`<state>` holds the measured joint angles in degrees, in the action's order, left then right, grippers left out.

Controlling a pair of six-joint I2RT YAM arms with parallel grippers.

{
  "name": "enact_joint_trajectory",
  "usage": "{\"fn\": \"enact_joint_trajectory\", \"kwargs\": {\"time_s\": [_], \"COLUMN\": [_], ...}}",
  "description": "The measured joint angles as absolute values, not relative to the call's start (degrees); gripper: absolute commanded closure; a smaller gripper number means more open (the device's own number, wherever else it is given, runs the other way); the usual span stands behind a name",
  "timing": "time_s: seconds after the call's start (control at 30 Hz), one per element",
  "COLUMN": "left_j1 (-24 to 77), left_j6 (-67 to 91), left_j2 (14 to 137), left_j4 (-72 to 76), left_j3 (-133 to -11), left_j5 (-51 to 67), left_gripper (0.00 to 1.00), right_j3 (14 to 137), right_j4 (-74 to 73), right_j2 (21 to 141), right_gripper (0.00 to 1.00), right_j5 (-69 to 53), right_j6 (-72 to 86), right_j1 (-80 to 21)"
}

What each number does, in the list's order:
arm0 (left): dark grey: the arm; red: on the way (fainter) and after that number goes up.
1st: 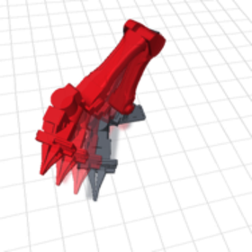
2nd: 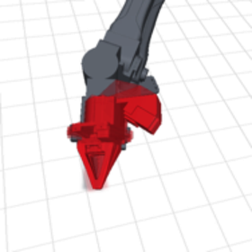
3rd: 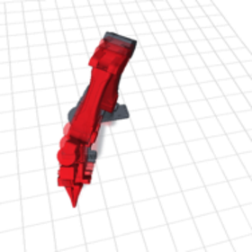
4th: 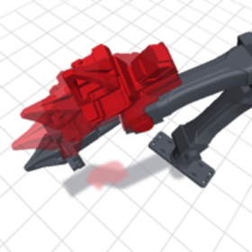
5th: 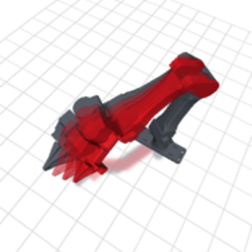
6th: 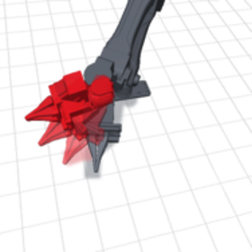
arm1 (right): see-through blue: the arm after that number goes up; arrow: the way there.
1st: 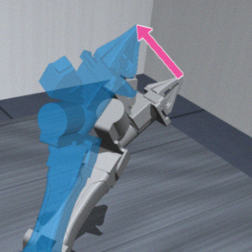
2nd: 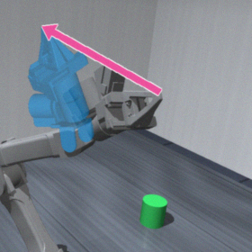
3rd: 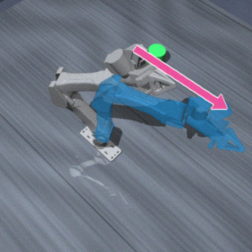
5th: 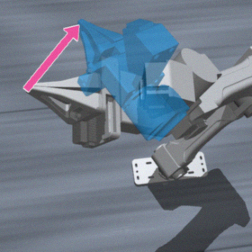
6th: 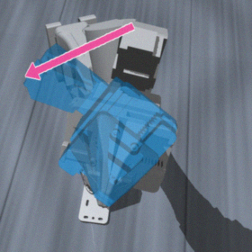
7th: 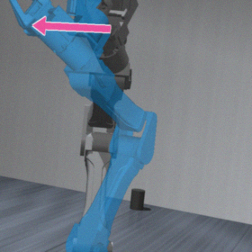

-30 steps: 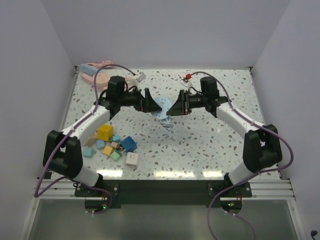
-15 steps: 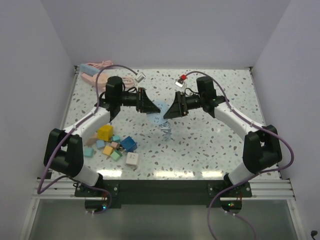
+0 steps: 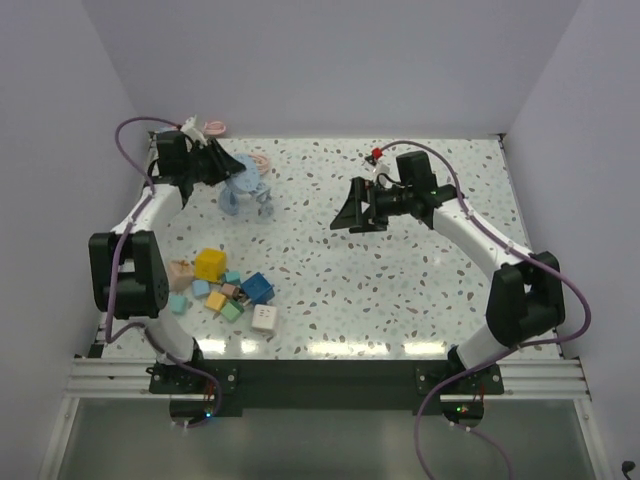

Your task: Pull the plug off the socket

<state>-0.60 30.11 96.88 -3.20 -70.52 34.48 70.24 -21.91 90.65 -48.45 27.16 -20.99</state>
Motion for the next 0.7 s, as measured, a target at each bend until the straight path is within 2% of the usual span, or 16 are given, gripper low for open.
{"fn": "enact_joint_trajectory", "kwargs": {"time_s": [0.13, 0.3, 0.43, 0.57, 0.6, 0.67, 0.7], "left_j1": [-6.0, -9.6, -12.1, -13.8, -14.1, -14.5, -14.6], "left_j6": [32.5, 37.2, 43.8, 49.1, 50.3, 51.6, 52.1], "left_j2": [102.5, 110.8, 118.6, 126.0, 127.7, 129.8, 130.6], "left_j4": [-1.3, 2.3, 5.2, 5.5, 5.3, 5.0, 5.0], "left_j3": [-75.5, -82.0, -88.0, -95.7, -97.7, -100.3, -101.5], "left_j5": [24.6, 18.2, 17.6, 18.4, 18.5, 18.6, 18.5], "left_gripper": [1.0, 1.0, 0.83, 0.74, 0.63, 0.55, 0.41], "right_j3": [70.3, 70.0, 69.0, 68.2, 68.1, 67.7, 67.4], "right_j4": [-23.7, -24.6, -24.8, -24.9, -25.1, -25.5, -25.7], "right_j2": [90.0, 87.5, 84.9, 84.1, 84.1, 84.1, 84.0], "right_gripper": [0.01, 0.01, 0.01, 0.01, 0.01, 0.01, 0.01], "right_j5": [-44.9, -42.4, -41.0, -39.8, -39.6, -39.1, -38.8], "right_j6": [26.5, 26.2, 26.0, 25.6, 25.4, 25.2, 25.0], "right_j1": [-21.0, -21.0, -21.0, -21.0, -21.0, -21.0, -21.0]}}
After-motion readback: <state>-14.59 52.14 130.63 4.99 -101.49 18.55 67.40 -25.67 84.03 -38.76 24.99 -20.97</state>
